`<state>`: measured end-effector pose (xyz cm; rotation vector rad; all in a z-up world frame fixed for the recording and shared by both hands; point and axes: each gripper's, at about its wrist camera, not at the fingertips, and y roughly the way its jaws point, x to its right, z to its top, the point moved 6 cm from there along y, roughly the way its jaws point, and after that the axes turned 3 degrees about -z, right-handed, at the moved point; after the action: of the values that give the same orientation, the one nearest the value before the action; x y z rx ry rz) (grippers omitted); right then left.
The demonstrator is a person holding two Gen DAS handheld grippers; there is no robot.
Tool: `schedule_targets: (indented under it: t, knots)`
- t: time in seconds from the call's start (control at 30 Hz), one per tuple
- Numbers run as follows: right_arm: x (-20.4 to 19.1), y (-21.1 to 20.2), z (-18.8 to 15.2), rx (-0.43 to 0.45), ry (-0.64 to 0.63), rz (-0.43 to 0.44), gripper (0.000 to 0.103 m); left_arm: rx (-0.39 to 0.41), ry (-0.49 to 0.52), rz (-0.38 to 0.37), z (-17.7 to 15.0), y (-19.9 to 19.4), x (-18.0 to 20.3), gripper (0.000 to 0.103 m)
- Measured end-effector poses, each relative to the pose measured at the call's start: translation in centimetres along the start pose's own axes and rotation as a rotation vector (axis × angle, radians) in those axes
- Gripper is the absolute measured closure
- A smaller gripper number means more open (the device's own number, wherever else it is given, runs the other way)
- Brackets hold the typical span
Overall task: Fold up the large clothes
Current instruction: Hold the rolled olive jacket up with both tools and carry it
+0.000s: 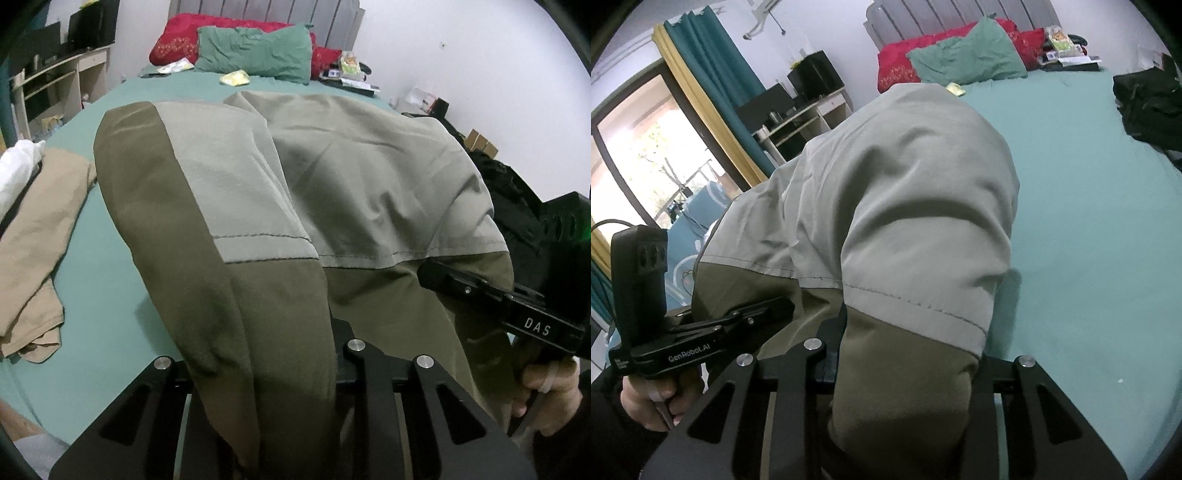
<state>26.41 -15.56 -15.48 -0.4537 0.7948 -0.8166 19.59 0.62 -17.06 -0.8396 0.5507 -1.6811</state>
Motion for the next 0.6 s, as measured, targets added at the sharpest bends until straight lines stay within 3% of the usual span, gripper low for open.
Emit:
schedule_targets:
  t: [0.23, 0.6]
  knots:
    - [-1.1, -2.7, 1.3, 0.080, -0.023, 0.024, 0.073, 0.074, 0.031, 0.002, 1.2, -2.7, 2.0, 0.080]
    - [-4.7, -5.1, 3.5, 0.187, -0.087, 0.026, 0.073, 0.172, 0.063, 0.000, 3.3, -6.5, 1.7, 0.080]
